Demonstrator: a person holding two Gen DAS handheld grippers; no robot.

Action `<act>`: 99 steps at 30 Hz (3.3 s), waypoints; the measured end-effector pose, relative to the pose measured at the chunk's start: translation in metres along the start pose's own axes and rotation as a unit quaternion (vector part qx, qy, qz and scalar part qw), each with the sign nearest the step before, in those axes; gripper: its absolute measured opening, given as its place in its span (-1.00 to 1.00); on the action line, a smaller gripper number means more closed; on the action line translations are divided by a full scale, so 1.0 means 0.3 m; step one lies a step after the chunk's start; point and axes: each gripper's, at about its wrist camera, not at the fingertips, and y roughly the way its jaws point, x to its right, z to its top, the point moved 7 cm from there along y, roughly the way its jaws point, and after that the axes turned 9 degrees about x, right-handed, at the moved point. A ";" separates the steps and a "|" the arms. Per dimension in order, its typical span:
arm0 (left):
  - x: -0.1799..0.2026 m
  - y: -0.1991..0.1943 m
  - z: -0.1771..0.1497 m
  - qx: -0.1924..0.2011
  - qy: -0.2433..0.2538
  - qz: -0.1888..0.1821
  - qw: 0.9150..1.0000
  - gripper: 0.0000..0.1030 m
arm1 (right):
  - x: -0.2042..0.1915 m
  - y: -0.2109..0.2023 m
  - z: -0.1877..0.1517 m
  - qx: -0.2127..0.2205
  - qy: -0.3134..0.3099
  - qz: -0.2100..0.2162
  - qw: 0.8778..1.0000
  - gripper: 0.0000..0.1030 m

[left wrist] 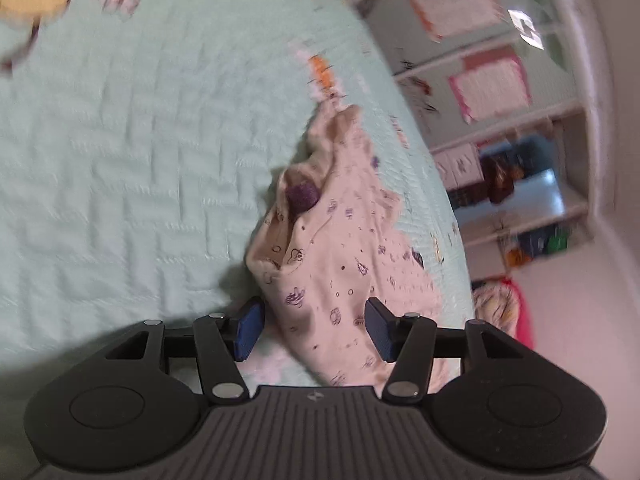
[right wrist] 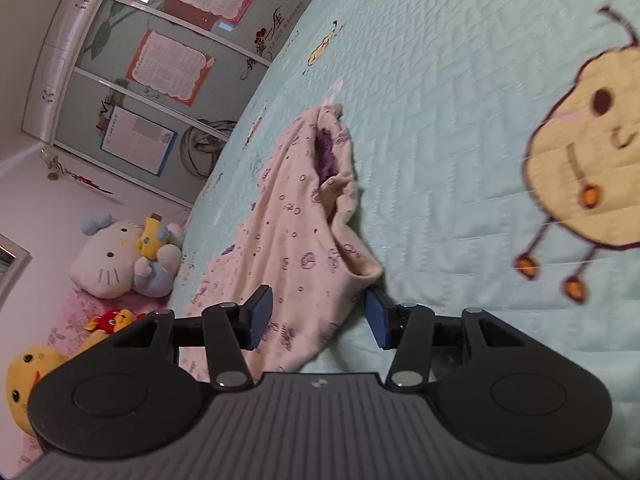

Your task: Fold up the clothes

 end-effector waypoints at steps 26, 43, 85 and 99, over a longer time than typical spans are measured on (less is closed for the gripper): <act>0.025 -0.140 -0.102 0.006 0.037 0.045 0.998 -0.95 | -0.001 -0.216 0.002 -0.003 -0.019 -0.006 1.000 -0.94; 0.050 -0.121 -0.132 0.015 0.071 0.062 0.995 -0.97 | 0.087 -0.156 -0.051 -0.002 0.003 -0.032 0.999 -0.94; 0.260 -0.227 -0.433 -0.004 0.310 0.060 0.949 -0.54 | -0.246 -0.374 -0.328 -0.079 -0.285 0.026 0.955 -0.43; 0.174 -0.210 -0.317 0.018 0.298 0.093 0.950 -0.47 | -0.182 -0.157 -0.152 -0.061 -0.203 -0.011 0.977 -0.40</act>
